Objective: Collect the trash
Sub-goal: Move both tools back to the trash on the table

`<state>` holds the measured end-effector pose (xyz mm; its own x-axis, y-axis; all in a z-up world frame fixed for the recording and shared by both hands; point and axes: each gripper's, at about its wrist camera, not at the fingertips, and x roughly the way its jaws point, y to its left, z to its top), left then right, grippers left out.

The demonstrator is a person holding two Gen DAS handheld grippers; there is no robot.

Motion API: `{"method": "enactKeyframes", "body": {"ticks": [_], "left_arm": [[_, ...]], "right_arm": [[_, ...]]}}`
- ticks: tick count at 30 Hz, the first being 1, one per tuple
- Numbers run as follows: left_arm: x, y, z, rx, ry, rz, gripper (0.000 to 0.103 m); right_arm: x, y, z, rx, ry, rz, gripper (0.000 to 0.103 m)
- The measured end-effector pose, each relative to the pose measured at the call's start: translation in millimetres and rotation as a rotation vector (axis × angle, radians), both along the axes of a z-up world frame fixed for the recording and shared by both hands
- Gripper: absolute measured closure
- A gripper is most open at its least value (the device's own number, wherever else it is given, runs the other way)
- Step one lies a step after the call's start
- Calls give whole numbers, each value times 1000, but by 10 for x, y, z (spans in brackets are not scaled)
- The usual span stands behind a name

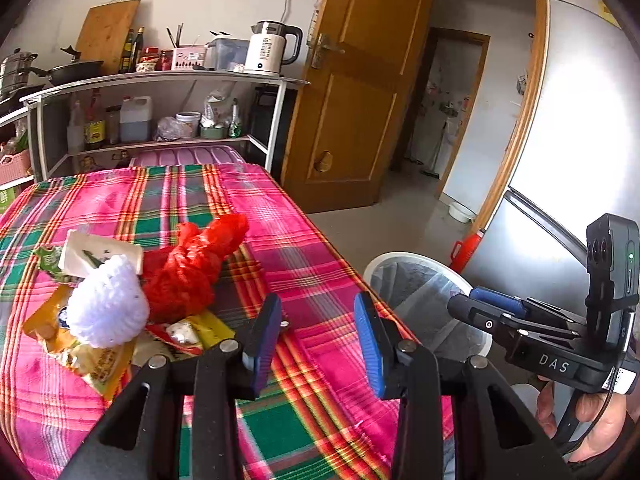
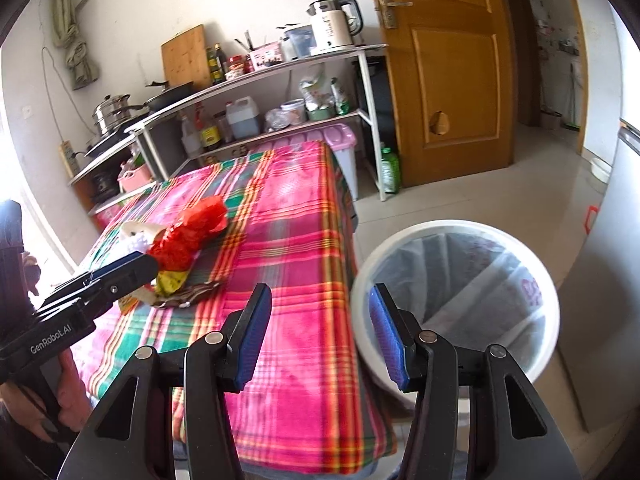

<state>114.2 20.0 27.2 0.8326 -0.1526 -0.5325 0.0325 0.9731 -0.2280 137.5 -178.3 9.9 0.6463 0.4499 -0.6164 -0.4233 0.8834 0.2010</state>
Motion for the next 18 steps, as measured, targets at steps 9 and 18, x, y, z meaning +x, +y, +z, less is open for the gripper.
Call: {"method": "enactKeyframes", "body": {"ticks": [9, 18], "left_arm": [[-215, 445, -56, 23, -7, 132, 54], [-207, 869, -153, 41, 15, 271, 44]], "right_arm": [[10, 368, -75, -4, 26, 88, 51], [69, 648, -125, -13, 36, 142, 51]]}}
